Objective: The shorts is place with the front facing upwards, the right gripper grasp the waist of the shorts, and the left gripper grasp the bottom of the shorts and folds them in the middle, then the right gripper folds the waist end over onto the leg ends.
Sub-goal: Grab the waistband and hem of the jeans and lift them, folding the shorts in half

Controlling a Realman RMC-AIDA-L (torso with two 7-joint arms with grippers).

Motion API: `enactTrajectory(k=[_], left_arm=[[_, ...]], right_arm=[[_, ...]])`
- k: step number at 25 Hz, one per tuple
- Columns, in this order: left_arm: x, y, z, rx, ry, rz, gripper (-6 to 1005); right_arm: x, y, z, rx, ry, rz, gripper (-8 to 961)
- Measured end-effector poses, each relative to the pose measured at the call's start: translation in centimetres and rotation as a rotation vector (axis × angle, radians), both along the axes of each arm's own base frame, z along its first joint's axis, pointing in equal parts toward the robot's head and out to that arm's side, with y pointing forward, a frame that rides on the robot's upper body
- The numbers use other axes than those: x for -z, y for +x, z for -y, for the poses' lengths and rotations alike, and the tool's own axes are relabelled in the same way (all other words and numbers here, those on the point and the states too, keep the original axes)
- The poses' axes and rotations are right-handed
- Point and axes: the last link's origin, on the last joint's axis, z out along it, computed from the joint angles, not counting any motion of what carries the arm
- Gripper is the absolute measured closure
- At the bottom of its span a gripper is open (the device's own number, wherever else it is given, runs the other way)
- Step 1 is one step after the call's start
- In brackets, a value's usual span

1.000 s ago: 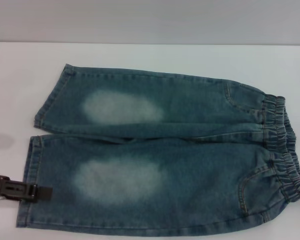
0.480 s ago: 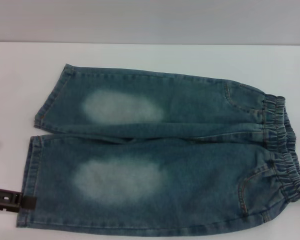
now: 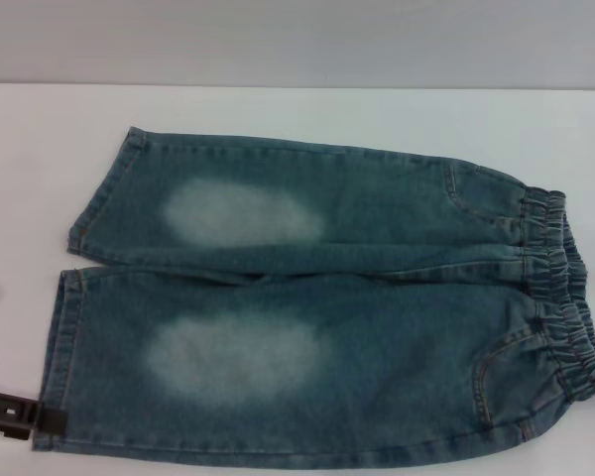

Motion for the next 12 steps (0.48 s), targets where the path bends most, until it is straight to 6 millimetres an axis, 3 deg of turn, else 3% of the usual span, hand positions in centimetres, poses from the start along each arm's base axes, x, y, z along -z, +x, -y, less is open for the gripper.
enactTrajectory(k=[12], left_arm=[[0.45,-0.29,-0.04,-0.008,-0.007,-0.029,189]], right_arm=[[0.02,-0.02,-0.05,0.0,-0.001,-0.001,151]])
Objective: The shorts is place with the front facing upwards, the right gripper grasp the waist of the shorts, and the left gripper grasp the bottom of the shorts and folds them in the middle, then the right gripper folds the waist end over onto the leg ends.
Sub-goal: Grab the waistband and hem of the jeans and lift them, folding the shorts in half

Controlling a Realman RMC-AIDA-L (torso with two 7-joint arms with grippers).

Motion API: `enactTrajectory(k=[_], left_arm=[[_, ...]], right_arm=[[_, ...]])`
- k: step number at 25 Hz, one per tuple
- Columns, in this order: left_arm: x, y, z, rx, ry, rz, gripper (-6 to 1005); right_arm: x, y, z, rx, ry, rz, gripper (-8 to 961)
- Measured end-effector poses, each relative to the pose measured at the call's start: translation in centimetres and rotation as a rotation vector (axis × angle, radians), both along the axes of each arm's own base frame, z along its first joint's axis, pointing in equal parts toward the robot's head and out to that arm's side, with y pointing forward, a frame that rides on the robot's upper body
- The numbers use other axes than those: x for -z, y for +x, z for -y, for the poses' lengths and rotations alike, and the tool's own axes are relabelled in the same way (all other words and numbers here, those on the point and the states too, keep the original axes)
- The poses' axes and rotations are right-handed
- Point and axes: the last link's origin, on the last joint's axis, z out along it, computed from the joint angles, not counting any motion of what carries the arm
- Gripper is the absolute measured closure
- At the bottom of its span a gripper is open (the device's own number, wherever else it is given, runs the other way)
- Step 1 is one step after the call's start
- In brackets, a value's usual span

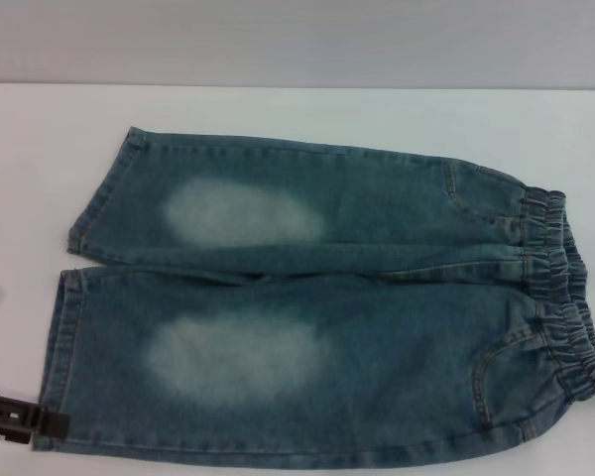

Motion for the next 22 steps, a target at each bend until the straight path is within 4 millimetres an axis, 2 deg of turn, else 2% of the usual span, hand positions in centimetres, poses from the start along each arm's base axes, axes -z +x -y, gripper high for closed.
enactTrajectory(k=[22], left_arm=[[0.39,0.3,-0.35,0.007,-0.008,-0.005,189]], right_arm=[[0.07,0.08,0.17,0.003,-0.002,-0.001,150]])
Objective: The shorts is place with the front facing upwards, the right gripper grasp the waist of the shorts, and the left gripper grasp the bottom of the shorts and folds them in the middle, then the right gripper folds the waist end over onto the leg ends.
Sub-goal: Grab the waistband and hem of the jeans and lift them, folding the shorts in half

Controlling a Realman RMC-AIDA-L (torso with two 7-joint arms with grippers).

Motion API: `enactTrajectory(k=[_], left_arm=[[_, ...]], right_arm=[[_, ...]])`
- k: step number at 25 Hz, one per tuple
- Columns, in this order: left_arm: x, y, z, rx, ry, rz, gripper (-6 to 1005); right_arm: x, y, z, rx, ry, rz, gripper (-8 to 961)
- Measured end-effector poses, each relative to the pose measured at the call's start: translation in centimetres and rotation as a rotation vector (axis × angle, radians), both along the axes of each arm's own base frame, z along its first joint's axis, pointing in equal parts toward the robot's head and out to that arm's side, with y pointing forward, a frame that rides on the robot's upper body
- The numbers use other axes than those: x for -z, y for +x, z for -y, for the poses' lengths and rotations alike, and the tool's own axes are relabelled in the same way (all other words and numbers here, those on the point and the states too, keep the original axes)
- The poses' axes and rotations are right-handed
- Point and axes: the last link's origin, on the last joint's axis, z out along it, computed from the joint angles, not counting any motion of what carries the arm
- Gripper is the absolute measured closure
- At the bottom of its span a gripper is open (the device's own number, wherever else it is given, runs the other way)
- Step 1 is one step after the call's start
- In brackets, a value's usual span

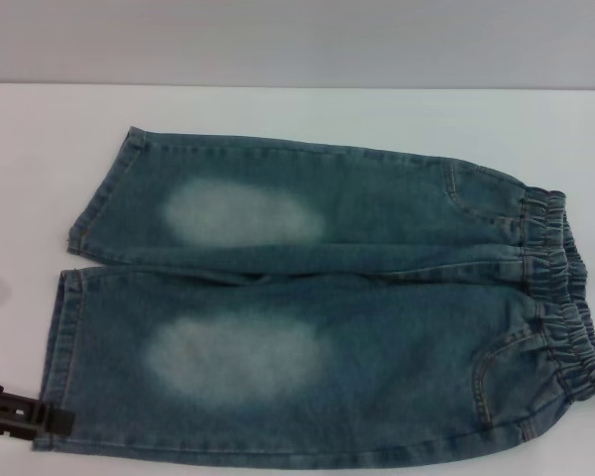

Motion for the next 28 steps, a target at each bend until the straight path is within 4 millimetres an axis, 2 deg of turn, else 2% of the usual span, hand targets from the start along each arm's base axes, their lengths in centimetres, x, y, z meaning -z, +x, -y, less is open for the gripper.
enactTrajectory(k=[28], left_arm=[[0.03,-0.22,-0.1,-0.005,-0.009,-0.028,193]], right_arm=[[-0.06,-0.17,-0.3,-0.007,0.0,0.001,151]])
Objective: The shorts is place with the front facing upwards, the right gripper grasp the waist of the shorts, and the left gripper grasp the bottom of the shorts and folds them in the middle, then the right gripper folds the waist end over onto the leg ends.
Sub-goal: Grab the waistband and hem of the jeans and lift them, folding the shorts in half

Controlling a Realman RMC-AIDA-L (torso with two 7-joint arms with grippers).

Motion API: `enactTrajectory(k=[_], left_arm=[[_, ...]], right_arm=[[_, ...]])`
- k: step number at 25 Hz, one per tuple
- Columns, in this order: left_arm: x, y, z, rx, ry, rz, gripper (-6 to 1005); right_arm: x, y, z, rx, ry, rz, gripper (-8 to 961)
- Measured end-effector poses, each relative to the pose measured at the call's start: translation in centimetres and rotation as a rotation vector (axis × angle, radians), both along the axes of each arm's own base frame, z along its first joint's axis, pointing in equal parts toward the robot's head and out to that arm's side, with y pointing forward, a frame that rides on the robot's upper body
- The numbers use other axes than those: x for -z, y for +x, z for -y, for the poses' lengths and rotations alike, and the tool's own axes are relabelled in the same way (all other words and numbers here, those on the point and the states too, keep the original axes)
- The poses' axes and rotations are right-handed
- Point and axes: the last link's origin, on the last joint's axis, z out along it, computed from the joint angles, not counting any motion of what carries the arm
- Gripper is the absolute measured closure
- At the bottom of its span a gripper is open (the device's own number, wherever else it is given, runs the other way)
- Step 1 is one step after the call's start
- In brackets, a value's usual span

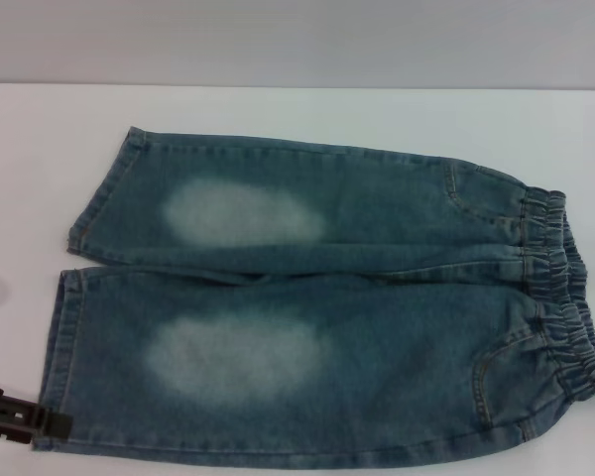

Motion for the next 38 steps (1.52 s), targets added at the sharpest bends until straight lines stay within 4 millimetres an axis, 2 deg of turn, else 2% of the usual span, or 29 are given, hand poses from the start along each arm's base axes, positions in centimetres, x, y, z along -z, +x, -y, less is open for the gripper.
enactTrajectory(k=[38], left_arm=[[0.28,0.08,-0.22,0.007,0.0,-0.008,203]], right_arm=[[0.05,-0.03,-0.01,-0.007,-0.003,-0.008,151]])
